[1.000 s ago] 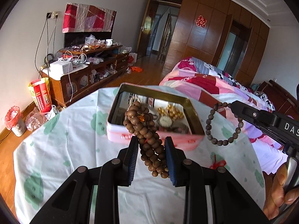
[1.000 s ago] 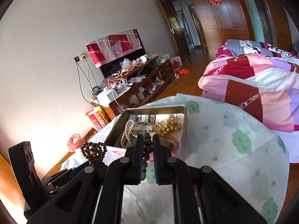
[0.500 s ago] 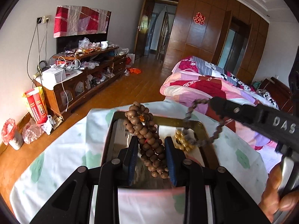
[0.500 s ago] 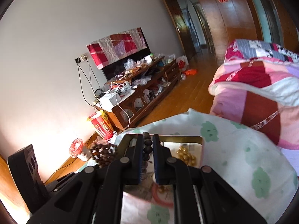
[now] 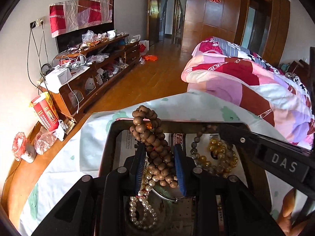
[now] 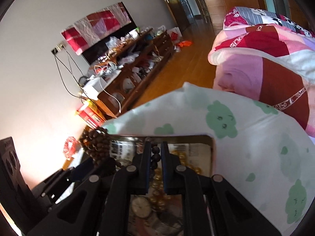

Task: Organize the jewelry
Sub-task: 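Lower both bead strands into the tin and open both tools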

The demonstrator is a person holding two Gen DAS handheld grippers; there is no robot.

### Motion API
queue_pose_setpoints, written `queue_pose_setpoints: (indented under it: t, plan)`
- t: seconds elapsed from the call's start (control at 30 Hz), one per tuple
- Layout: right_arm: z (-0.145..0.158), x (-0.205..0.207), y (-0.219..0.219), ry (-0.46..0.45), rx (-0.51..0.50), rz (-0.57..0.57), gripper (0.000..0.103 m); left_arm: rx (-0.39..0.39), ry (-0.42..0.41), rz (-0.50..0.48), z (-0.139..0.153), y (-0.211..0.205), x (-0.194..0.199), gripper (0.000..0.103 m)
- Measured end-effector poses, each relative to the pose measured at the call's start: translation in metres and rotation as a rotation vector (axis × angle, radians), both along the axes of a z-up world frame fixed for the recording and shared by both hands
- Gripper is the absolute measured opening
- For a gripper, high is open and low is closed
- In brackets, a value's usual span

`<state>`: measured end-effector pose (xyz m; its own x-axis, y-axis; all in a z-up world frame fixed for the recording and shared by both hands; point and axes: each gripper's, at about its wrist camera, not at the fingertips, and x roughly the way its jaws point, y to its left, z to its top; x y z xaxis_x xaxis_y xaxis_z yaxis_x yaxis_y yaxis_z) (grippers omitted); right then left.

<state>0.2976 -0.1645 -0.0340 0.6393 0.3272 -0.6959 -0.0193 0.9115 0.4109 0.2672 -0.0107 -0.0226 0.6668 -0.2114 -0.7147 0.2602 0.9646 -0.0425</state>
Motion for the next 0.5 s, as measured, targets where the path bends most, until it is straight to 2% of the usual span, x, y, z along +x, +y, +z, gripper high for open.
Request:
queue_pose_setpoints:
  t: [0.13, 0.17, 0.2, 0.23, 0.27, 0.3, 0.33, 0.37, 0.5]
  plan:
    - [0.005, -0.008, -0.002, -0.001, -0.033, -0.016, 0.014, 0.055, -0.003, 0.008, 0.0, -0.005, -0.001, 0.031]
    - [0.007, -0.008, -0.001, -0.005, -0.036, -0.018, 0.014, 0.072, -0.002, 0.014, 0.001, -0.006, -0.001, 0.034]
    - [0.009, -0.011, -0.001, -0.012, -0.037, -0.018, 0.014, 0.082, -0.004, 0.023, 0.001, -0.006, -0.003, 0.044]
    - [0.011, -0.013, 0.0, -0.017, -0.038, -0.017, 0.018, 0.083, -0.01, 0.036, 0.003, -0.005, -0.005, 0.048]
    - [0.013, -0.017, 0.0, -0.021, -0.041, -0.017, 0.027, 0.078, -0.019, 0.05, 0.006, -0.003, -0.008, 0.058]
    - [0.016, -0.022, 0.0, -0.029, -0.043, -0.019, 0.034, 0.069, -0.03, 0.062, 0.008, -0.001, -0.011, 0.063]
    - [0.018, -0.025, -0.002, -0.038, -0.041, -0.022, 0.054, 0.062, -0.036, 0.069, 0.01, 0.001, -0.013, 0.064]
    - [0.021, -0.031, -0.003, -0.06, -0.036, -0.032, 0.068, 0.054, -0.043, 0.078, 0.013, 0.003, -0.017, 0.066]
    - [0.037, -0.053, -0.006, -0.128, -0.056, -0.068, 0.069, 0.059, -0.036, 0.084, 0.017, 0.005, -0.027, 0.066]
